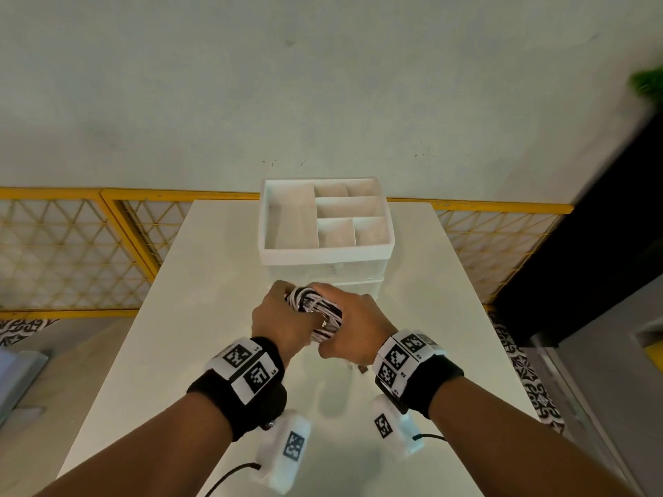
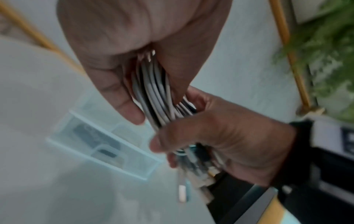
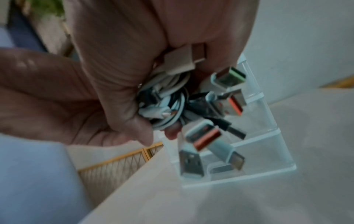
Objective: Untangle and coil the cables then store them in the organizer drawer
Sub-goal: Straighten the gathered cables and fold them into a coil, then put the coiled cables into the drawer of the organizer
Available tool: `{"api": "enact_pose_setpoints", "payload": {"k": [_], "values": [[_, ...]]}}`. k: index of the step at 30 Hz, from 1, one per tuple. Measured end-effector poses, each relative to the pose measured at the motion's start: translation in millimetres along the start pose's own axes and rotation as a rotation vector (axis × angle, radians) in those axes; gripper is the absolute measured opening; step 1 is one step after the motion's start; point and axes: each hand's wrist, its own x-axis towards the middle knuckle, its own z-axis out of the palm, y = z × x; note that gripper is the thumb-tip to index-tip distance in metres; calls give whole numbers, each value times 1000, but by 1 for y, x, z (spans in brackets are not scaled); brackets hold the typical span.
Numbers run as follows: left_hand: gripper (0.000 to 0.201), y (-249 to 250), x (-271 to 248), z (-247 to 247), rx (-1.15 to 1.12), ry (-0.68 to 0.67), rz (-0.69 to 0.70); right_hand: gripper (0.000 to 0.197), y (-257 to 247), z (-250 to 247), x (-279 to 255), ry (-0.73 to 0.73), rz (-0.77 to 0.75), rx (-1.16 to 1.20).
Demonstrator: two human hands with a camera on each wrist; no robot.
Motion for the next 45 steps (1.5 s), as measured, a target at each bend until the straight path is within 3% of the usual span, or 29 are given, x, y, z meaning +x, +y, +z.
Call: {"api": "enact_pose_setpoints", "payload": {"k": [3,7,10,12,14,17,21,27,32,39,45], "values": [[21,-8,4,2,133,-44,-21,91,3,11,-1,-40,18,-163],[20,-22,12,10,164,-85,-82,90,11,22,1,-58,56,-295],[21,-21,17,10,-14,-272,-151,87,22,16,2,-33,74,-306],[31,-20,24,6,-103,-432,-166,85,29,10,5,12,97,-288],[45,-22,34,3,-192,-511,-205,86,37,4,10,61,140,-266],[58,-28,52,7,-323,-452,-329,88,49,-6,16,88,204,-263],[40,-34,75,28,-578,-241,-523,90,63,-14,20,67,279,-298],[22,-33,84,52,-829,-286,-618,86,76,-12,16,96,297,-247],[40,-41,75,55,-719,-312,-591,85,83,-15,8,73,283,-240],[27,-58,44,48,-557,-283,-652,91,70,-39,-7,-36,163,-230],[29,-67,16,48,-478,-303,-673,92,41,-50,14,28,10,-255]]}}
